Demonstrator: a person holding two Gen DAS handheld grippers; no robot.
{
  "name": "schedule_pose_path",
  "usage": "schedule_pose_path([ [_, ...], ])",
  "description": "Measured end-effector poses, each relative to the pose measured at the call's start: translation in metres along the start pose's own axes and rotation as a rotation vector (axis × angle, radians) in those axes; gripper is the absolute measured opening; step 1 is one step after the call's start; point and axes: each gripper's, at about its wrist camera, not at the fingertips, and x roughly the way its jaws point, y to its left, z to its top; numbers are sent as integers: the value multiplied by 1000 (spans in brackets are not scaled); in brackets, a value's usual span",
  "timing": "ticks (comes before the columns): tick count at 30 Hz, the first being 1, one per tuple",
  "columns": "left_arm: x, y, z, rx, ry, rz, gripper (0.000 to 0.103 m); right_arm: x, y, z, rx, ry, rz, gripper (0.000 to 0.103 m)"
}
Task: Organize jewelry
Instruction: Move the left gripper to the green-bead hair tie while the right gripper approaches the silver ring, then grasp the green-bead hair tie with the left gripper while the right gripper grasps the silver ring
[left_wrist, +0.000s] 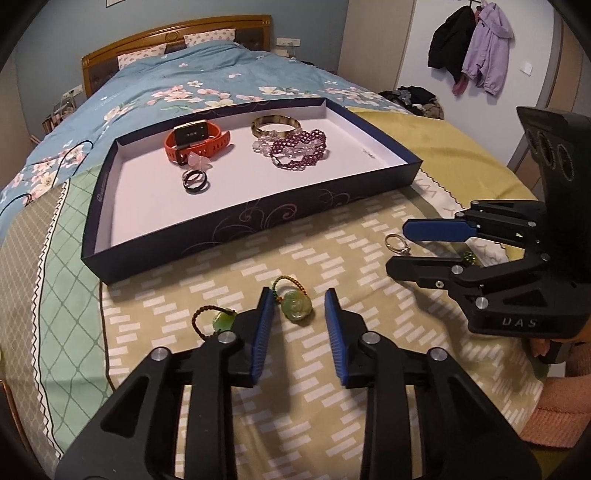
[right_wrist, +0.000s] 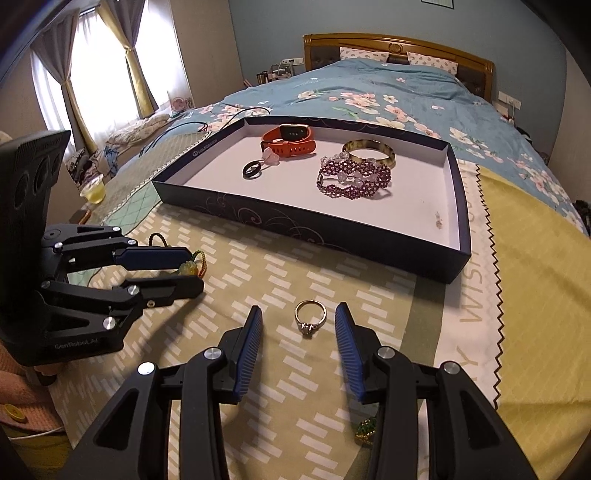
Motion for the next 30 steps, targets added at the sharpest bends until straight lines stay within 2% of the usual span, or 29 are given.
schedule_pose_path([
  [3, 0, 3, 0, -15, -2, 5, 18, 0, 1, 0, -8, 1, -17, 32],
  [10, -1, 6, 0, -34, -7, -2, 17, 0, -1, 0, -4, 0, -26, 15],
  [18, -4, 7, -2, -42, -16, -3, 17, -3, -3, -1, 5, -10, -10, 15],
  [30, -18, 6, 0, -45, -56, -11, 17, -19, -5, 3, 42, -74, 38, 15],
])
